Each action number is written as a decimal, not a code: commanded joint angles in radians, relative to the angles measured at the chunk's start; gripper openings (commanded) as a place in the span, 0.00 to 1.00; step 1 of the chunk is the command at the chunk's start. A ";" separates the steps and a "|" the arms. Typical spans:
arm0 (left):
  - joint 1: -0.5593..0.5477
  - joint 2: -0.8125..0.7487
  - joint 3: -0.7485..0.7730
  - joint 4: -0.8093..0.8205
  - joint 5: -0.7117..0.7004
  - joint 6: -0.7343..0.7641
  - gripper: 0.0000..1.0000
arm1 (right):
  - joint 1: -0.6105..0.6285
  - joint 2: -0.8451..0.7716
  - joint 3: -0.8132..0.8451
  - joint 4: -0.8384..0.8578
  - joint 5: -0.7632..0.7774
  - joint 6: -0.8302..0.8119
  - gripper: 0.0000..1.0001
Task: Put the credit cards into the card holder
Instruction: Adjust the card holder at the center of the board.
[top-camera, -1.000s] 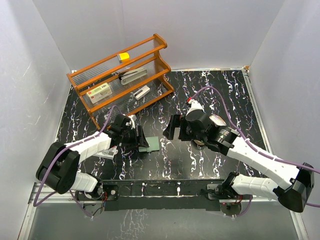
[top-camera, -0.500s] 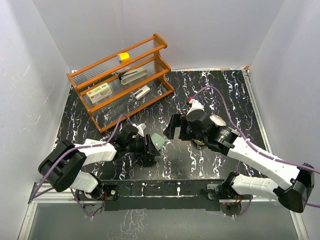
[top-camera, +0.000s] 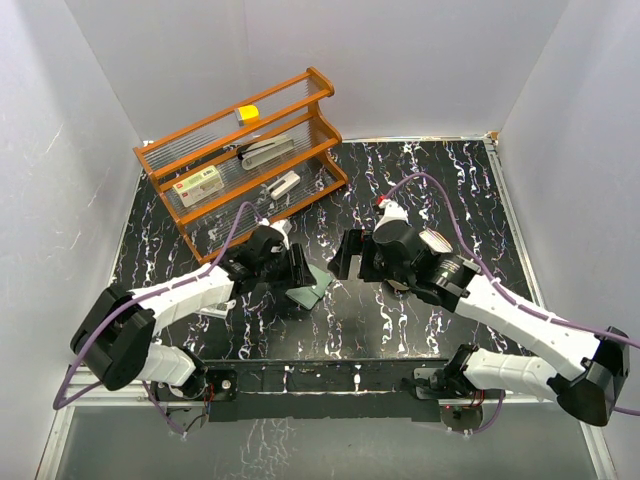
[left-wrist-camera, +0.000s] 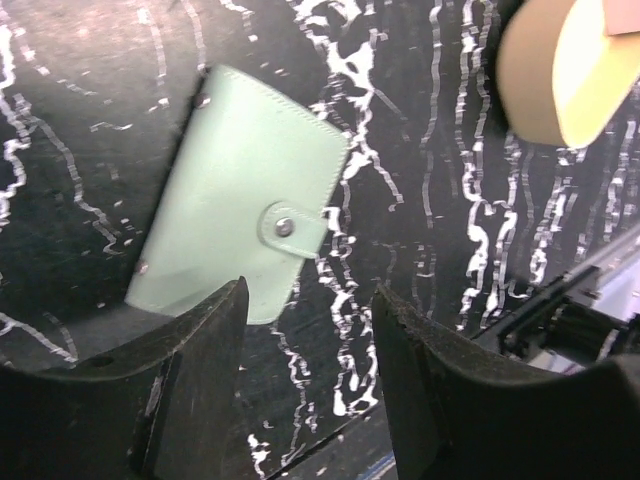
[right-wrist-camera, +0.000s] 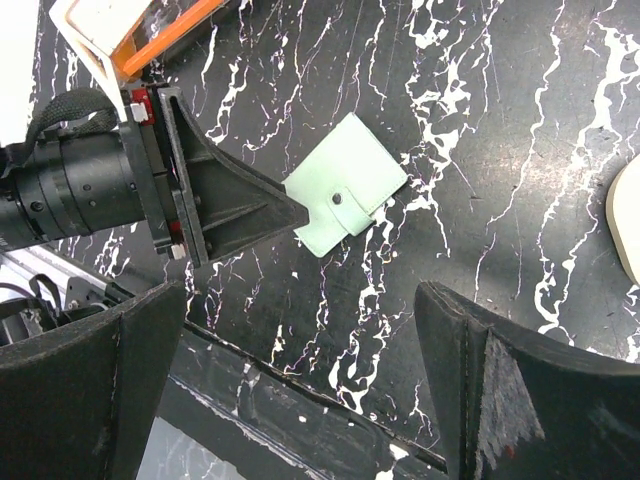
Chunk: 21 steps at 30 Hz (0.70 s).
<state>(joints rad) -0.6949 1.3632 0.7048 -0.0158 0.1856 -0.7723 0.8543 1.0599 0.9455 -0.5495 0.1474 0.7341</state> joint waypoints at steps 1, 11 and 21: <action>0.007 0.012 0.027 -0.124 -0.096 0.056 0.51 | -0.006 -0.053 -0.009 0.020 0.026 0.000 0.96; 0.018 0.081 0.019 -0.113 -0.136 0.079 0.48 | -0.005 -0.060 -0.004 0.015 0.008 -0.010 0.85; 0.018 0.095 0.093 -0.169 -0.185 0.152 0.49 | -0.007 -0.060 -0.007 0.012 0.015 -0.015 0.81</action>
<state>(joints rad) -0.6827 1.4677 0.7429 -0.1329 0.0620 -0.6670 0.8539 1.0206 0.9363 -0.5667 0.1543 0.7334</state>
